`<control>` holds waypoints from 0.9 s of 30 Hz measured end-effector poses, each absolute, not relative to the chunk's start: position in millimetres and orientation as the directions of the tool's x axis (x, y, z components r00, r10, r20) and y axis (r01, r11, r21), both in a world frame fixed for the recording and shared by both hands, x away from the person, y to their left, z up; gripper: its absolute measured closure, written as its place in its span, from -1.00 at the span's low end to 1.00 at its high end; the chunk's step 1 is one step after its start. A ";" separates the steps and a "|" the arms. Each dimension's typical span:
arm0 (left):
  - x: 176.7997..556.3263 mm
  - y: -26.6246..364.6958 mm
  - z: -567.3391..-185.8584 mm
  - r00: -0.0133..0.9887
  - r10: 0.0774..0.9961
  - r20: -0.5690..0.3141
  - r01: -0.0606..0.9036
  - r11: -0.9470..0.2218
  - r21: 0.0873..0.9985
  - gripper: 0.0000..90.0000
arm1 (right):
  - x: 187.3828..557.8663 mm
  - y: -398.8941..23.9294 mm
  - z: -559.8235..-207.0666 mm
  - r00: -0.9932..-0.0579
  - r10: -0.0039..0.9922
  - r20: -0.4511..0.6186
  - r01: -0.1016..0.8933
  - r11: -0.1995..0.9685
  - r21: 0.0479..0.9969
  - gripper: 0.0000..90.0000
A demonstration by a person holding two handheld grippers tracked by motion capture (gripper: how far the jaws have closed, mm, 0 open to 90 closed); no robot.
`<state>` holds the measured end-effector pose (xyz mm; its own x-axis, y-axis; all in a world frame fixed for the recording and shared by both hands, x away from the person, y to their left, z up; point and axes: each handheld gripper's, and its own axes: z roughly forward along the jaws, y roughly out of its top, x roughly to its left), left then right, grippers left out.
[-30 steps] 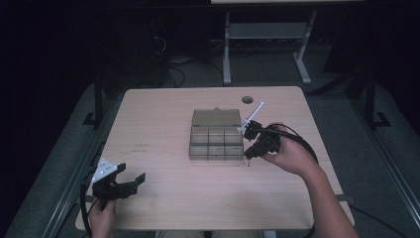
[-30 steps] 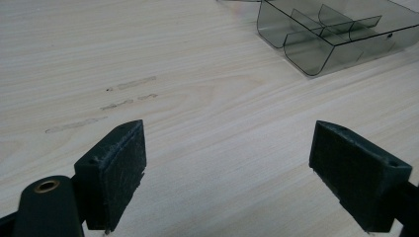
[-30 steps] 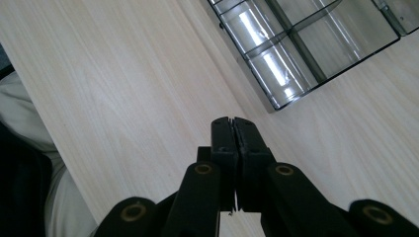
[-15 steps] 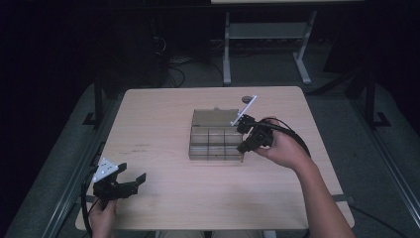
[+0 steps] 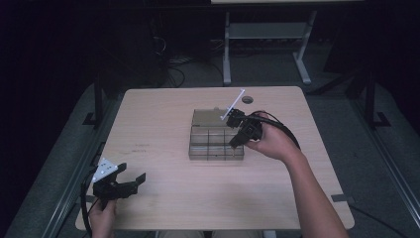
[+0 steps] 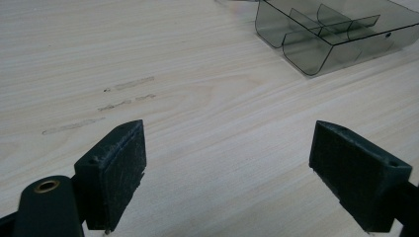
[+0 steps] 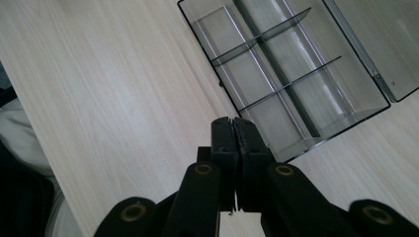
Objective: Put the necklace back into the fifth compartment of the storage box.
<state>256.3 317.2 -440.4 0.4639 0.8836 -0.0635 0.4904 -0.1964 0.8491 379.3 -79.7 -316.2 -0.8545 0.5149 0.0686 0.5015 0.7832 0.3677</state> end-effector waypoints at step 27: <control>256.4 318.0 -440.1 0.460 0.885 -0.066 0.490 -0.191 0.850 -0.69 | 404.8 -62.2 -319.6 -0.842 0.533 0.086 0.528 0.779 0.339 0.95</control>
<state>256.4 318.0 -440.1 0.4601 0.8854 -0.0663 0.4904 -0.1912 0.8502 404.8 -62.2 -319.6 -0.8419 0.5328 0.0860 0.5276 0.7790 0.3389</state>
